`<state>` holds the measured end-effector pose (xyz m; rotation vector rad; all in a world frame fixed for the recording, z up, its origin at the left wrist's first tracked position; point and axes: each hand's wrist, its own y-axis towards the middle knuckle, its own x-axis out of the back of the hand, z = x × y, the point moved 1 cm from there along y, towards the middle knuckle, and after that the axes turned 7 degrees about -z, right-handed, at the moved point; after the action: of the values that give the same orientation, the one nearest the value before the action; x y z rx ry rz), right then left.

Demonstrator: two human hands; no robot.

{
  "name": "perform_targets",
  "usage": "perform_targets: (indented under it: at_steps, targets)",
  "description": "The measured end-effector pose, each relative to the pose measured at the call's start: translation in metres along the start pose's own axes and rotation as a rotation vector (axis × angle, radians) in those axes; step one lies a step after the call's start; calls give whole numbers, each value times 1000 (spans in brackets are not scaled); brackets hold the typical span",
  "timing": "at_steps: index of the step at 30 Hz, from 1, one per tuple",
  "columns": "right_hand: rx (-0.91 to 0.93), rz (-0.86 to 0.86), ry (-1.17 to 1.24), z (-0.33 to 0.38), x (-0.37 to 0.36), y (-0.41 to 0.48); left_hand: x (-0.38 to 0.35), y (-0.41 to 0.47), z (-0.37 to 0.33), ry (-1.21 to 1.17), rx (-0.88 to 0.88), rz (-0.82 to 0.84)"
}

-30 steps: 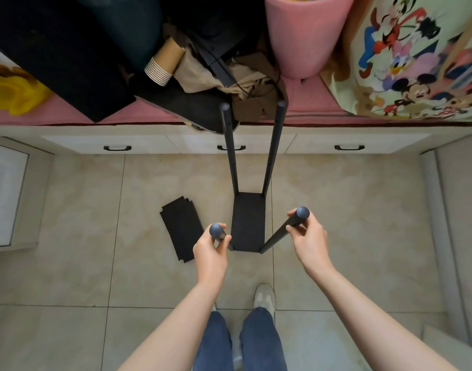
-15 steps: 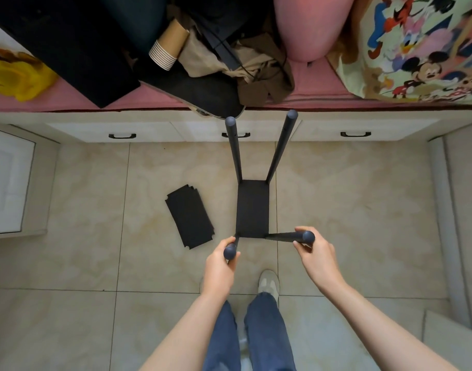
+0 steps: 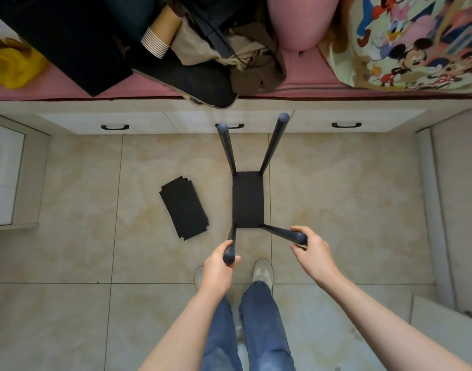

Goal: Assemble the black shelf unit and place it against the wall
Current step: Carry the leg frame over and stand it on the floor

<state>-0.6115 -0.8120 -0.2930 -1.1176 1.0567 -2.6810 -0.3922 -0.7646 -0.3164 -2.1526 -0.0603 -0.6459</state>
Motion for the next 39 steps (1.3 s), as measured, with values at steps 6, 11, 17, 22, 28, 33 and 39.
perform_targets:
  at_steps: [6,11,17,22,28,33,39]
  targets:
    - [22,38,-66,8,10,-5,13,-9,-11,157,-87,-27]
    - [84,77,-149,33,24,-23,28,-30,-30,180,-153,-64]
    - [274,98,-339,76,44,-63,69,-74,-47,52,-154,-224]
    - [461,150,-494,127,44,-103,120,-125,-34,30,-107,-363]
    - [729,216,-657,185,2,-159,185,-191,18,39,12,-519]
    - [892,337,-736,228,-56,-218,235,-246,74,12,124,-634]
    - [1088,456,-843,275,-145,-300,288,-300,164,-65,241,-778]
